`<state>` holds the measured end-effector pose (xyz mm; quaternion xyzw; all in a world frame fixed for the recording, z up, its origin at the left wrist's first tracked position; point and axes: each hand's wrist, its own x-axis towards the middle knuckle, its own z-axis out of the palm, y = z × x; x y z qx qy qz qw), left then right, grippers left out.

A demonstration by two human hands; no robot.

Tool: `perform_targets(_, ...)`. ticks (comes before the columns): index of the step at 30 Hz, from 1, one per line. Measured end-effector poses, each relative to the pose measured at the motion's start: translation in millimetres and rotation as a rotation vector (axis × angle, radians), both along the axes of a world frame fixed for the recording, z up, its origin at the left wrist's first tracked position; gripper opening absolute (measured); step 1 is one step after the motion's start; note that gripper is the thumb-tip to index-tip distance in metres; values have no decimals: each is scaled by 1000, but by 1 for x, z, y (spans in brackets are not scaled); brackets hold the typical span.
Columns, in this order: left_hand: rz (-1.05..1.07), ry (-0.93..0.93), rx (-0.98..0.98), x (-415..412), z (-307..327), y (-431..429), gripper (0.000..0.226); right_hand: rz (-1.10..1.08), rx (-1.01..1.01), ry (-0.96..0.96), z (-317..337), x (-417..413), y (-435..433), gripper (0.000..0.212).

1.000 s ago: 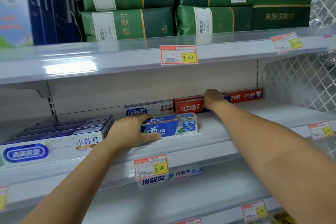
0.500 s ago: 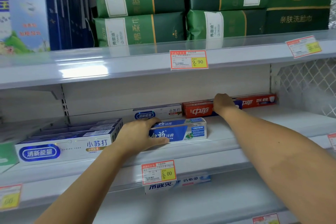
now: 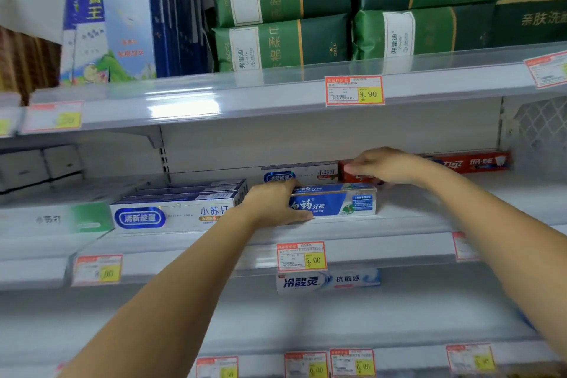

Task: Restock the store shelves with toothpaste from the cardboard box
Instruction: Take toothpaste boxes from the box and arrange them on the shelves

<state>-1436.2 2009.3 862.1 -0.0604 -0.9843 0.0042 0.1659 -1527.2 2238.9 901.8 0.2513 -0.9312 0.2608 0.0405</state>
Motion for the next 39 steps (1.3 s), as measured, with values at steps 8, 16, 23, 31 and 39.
perform_targets(8,-27,276,-15,59,16,14,58,72,-84,161,-16,71,26,44)
perform_targets(16,-92,224,335,182,-11,-23,55,346,-301,205,-18,181,-16,41)
perform_targets(23,75,117,700,263,-86,-147,42,492,-296,71,-71,251,-127,32)
perform_targets(31,345,197,893,307,-170,-345,43,461,-365,-195,-173,257,-354,29)
perform_targets(39,661,169,803,304,-205,-522,60,251,-672,-478,-210,226,-565,38)
